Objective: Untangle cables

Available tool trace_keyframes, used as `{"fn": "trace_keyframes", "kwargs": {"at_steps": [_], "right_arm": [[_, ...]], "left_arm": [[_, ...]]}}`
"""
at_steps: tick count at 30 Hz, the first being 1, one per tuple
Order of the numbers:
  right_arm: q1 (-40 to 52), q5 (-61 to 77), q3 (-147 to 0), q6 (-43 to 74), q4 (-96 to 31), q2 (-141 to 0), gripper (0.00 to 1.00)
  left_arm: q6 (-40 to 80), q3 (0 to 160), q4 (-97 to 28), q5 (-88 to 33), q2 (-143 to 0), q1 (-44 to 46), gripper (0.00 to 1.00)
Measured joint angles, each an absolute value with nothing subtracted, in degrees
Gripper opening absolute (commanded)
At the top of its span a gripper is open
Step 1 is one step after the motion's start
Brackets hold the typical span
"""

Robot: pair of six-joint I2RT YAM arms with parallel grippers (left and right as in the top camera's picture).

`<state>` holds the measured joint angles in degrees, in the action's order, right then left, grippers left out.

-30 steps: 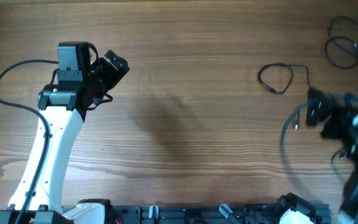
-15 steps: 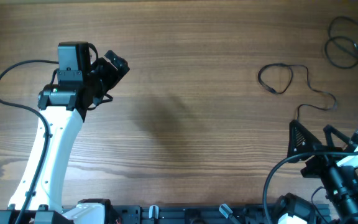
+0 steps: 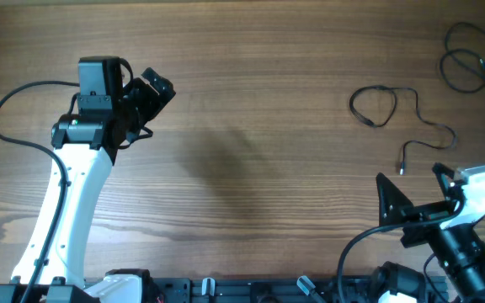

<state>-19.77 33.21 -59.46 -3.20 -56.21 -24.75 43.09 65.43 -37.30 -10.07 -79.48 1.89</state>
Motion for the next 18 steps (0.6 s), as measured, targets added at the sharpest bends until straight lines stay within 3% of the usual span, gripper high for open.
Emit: {"fn": "trace_keyframes", "kwargs": {"at_steps": [18], "right_arm": [[-15.77, 32.10, -13.98, 4.10, -8.08, -1.67, 1.00]], "left_arm": [[43.09, 65.43, -37.30, -10.07, -79.48, 1.89, 1.00]]}}
